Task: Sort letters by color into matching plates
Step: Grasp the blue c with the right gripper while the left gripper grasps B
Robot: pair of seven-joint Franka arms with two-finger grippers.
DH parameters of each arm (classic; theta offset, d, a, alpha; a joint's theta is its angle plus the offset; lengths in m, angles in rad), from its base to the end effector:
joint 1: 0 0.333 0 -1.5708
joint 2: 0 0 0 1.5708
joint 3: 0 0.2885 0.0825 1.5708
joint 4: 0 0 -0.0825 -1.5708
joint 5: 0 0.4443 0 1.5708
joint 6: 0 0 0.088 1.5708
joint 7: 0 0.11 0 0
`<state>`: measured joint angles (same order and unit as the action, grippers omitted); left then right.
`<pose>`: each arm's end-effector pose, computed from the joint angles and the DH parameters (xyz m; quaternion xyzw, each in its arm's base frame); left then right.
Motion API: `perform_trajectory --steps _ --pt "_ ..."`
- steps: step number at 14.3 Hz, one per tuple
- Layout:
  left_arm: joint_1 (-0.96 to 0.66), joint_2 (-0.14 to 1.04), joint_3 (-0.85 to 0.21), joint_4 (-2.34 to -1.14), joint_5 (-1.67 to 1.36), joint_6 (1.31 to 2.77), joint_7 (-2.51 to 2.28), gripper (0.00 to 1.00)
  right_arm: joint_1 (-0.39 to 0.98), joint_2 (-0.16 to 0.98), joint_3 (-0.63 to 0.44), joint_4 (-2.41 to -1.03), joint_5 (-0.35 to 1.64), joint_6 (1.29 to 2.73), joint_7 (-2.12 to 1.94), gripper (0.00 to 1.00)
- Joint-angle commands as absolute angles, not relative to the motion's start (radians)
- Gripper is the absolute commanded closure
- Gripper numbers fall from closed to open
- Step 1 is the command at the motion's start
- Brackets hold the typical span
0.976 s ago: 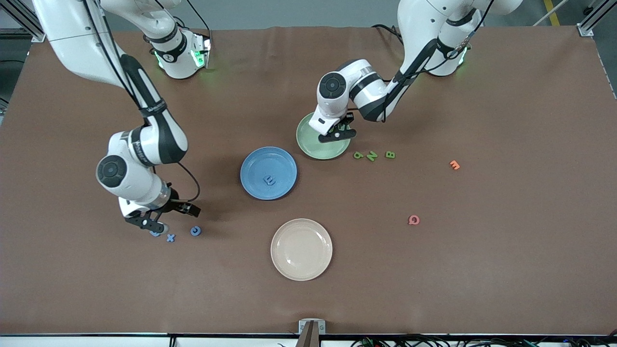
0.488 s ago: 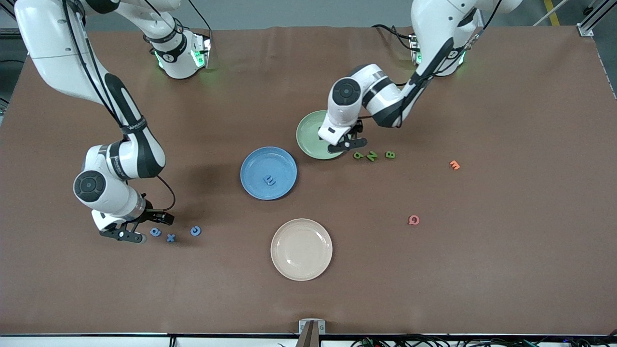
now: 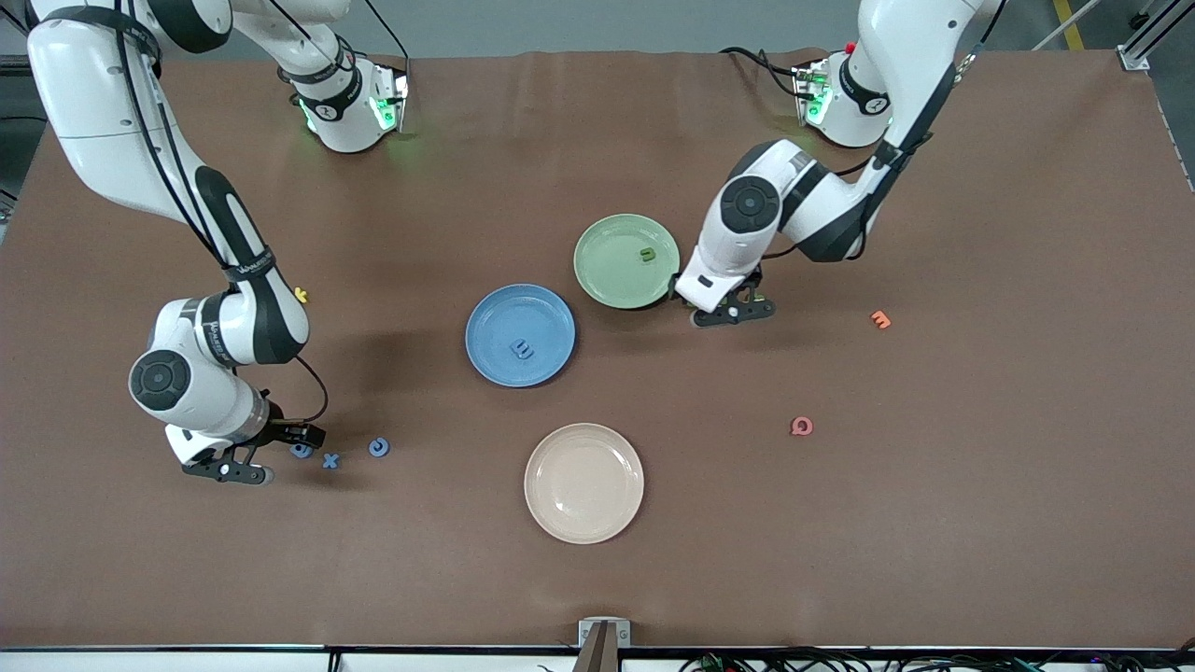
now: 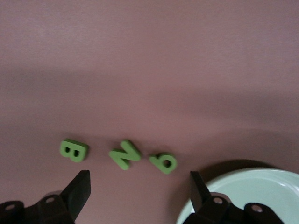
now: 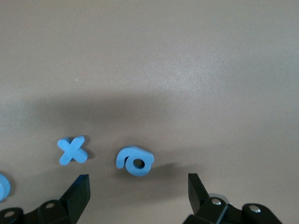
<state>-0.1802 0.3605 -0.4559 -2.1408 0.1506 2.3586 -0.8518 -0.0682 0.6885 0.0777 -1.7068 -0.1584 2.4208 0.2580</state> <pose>0.4684 -0.3566 0.1672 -0.9966 -0.0603 0.0553 0.0125 0.7004 0.0035 0.1267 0.9967 -0.0745 0.0183 0.0263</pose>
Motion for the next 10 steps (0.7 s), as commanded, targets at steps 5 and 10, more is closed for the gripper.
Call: perform_trajectory --steps 5,10 --pt "-0.097 0.311 -0.462 -2.281 0.227 2.460 -0.773 0.06 -0.081 0.756 0.092 -1.637 -0.179 2.416 0.255 0.16" --pt "-0.071 0.311 -0.459 -2.367 0.267 2.588 -0.773 0.06 -0.083 0.770 0.092 -1.635 -0.184 2.418 0.253 0.33"
